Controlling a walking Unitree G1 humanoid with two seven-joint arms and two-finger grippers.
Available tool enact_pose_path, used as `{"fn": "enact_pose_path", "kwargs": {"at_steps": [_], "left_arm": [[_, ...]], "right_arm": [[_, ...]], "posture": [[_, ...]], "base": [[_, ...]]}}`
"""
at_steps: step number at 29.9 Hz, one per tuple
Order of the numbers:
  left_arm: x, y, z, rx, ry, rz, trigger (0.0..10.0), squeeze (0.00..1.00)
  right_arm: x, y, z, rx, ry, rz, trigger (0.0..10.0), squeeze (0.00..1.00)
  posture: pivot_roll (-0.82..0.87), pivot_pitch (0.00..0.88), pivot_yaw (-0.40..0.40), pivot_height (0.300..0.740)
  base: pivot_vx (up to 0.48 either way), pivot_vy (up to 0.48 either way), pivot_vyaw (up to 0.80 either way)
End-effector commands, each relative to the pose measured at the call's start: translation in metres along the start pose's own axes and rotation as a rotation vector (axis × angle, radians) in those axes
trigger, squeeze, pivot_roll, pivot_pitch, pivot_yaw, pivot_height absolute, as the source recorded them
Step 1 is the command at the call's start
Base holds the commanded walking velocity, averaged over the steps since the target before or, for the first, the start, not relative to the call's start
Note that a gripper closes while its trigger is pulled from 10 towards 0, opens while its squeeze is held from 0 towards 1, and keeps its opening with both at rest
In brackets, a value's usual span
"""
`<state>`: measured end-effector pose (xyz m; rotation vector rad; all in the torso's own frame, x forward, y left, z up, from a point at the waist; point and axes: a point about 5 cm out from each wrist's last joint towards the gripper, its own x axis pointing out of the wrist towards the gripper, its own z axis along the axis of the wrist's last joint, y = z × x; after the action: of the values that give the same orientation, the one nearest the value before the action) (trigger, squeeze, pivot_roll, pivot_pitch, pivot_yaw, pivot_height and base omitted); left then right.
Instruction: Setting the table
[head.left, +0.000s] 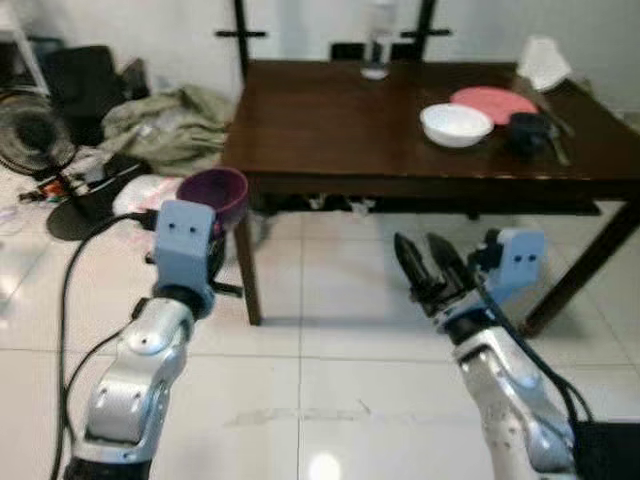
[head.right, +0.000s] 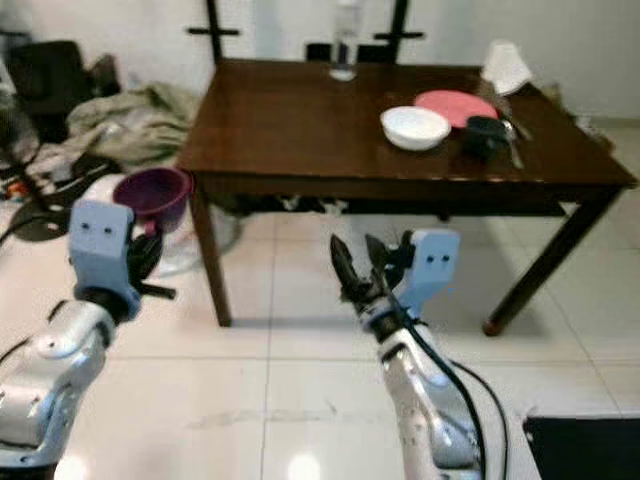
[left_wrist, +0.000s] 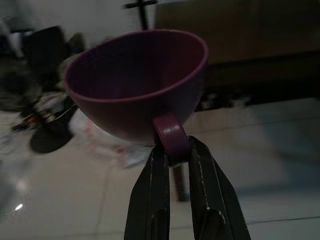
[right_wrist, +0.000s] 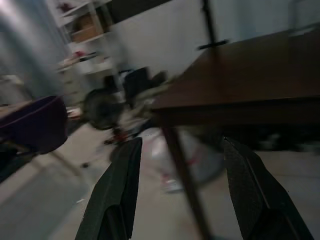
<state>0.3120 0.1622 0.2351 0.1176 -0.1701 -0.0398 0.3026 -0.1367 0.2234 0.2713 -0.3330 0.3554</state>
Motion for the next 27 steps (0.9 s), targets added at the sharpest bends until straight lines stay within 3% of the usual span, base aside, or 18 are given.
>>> {"fn": "enact_pose_path", "kwargs": {"at_steps": [1,27], "left_arm": [[-0.0012,0.0004,-0.0039,0.010,0.016,0.012,10.0,0.00],[0.0002,0.0040,-0.0079,0.033,0.028,0.061,10.0,0.00]], "right_arm": [[-0.0030,-0.0027,-0.0022,0.009,0.009,-0.010,10.0,0.00],[-0.0024,0.0009,-0.0021,0.014,0.009,0.027,10.0,0.00]], "posture": [[0.07,0.129,0.076,0.740],[0.07,0.115,0.073,0.740]], "base": [[0.000,0.000,0.79],[0.000,0.000,0.79]]}}
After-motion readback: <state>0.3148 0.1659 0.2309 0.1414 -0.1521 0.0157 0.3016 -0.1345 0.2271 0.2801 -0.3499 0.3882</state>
